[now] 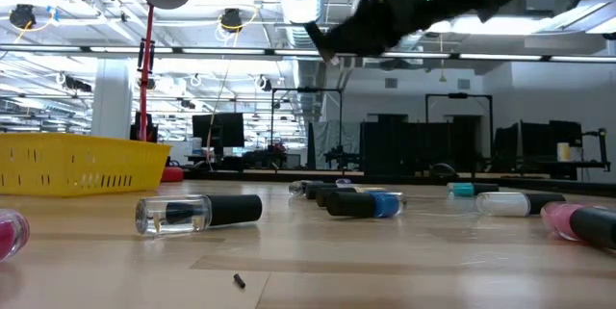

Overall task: Pick & Place Nail Polish
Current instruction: Put the brown nail polish bottle into the yellow basket

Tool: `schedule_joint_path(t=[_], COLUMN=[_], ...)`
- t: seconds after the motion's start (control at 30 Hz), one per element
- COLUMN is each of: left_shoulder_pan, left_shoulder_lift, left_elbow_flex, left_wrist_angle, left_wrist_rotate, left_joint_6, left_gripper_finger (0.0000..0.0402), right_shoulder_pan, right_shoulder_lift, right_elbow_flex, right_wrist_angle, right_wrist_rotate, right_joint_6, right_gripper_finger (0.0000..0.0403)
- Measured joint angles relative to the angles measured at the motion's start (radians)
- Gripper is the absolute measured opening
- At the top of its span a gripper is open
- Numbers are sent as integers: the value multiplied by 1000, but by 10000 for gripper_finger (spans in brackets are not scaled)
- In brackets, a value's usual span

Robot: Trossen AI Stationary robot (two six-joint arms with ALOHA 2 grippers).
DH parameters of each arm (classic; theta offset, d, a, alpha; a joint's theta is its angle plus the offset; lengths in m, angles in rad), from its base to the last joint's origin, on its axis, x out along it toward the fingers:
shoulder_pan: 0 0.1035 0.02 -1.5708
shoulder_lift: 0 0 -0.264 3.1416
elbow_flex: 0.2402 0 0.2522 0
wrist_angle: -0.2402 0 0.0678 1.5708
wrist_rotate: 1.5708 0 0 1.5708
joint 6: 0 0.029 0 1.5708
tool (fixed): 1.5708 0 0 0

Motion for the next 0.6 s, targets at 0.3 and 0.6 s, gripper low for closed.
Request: schedule_joint_path(t=[0.3, 0.6], left_shoulder_pan=[0, 0], left_shoulder_lift=[-2, -2], left_elbow_flex=[0, 0], left_wrist_angle=[16, 43], left_wrist_rotate=[0, 0], left_joint_6=[9, 40], left_gripper_finger=[285, 285], right_shoulder_pan=[0, 2], right_shoulder_lift=[274, 632], right_elbow_flex=[267, 689], right_wrist_angle=[-4, -12], right_wrist_rotate=[-36, -221], right_joint_6=[-53, -61], right_gripper_finger=[103, 103])
